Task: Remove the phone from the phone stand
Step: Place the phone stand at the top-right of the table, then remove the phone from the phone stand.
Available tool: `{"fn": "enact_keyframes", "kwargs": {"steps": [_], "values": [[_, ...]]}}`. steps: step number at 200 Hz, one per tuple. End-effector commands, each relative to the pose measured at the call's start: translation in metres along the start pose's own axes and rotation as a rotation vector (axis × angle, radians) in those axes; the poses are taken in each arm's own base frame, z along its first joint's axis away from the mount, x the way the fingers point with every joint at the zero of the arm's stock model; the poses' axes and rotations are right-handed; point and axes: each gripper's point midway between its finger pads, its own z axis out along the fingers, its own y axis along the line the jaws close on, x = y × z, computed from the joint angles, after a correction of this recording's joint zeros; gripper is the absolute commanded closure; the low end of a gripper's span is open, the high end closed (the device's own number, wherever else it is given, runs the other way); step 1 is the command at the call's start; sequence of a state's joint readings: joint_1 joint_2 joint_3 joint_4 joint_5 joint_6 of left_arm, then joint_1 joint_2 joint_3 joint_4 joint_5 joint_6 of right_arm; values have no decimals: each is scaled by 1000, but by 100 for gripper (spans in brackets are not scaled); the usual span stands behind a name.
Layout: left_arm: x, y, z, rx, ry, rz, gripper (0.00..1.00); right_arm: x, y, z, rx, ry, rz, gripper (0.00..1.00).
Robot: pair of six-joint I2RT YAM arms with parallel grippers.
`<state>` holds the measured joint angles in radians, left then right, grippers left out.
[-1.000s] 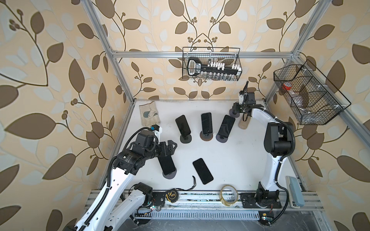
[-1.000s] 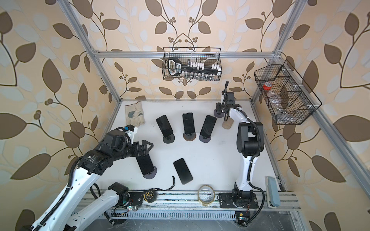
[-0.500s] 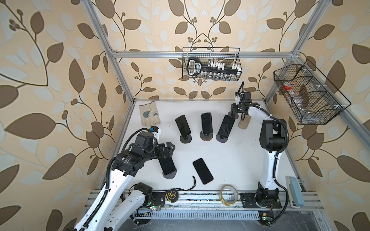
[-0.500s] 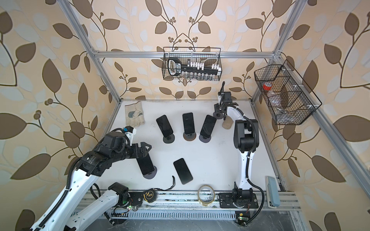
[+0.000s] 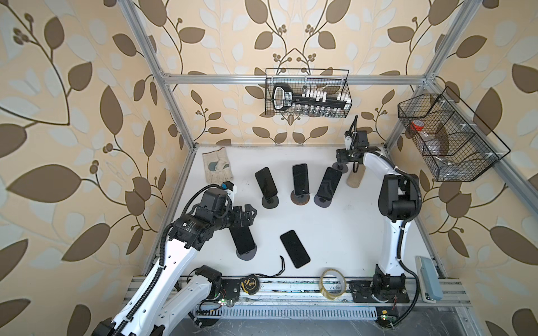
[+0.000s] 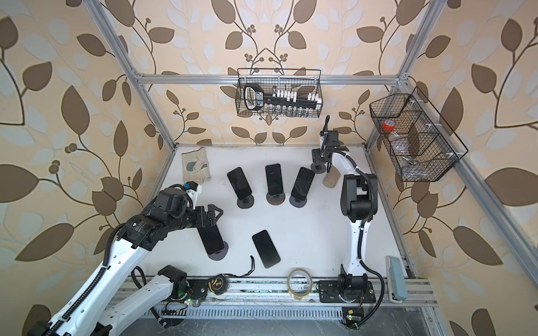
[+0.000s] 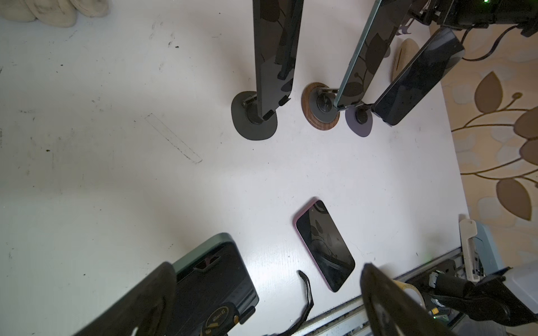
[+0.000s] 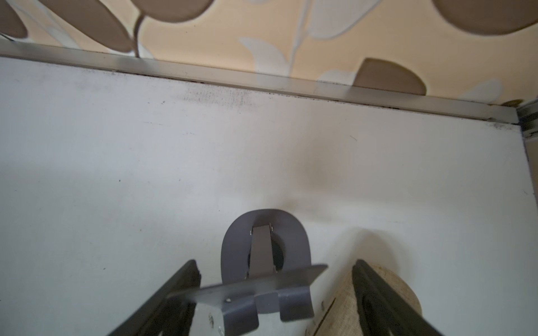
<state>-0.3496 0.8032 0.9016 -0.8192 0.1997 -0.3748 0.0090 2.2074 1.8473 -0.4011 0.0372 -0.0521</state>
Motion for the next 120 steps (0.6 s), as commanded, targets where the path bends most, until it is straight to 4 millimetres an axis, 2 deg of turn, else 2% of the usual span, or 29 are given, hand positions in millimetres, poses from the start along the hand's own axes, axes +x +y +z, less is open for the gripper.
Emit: {"fn": "enact_keyframes", "kwargs": {"steps": [1, 30, 57, 89, 106, 120], "values": [[-9, -10, -8, 47, -42, 10, 1, -22, -1, -33, 6, -55, 12, 15], [-9, -15, -10, 66, -38, 31, 1, -34, -14, -62, 42, -79, 74, 15], [-6, -18, -9, 87, -28, 42, 1, -42, -16, -90, 34, -113, 140, 15], [-3, -24, -4, 113, 33, 104, 1, -41, -19, -121, 85, -129, 221, 14], [-4, -14, -3, 37, 78, 119, 1, -38, -11, -142, 73, -143, 255, 14], [-7, -9, -4, -3, 81, 118, 1, -39, 6, -162, 36, -175, 247, 14]]}}
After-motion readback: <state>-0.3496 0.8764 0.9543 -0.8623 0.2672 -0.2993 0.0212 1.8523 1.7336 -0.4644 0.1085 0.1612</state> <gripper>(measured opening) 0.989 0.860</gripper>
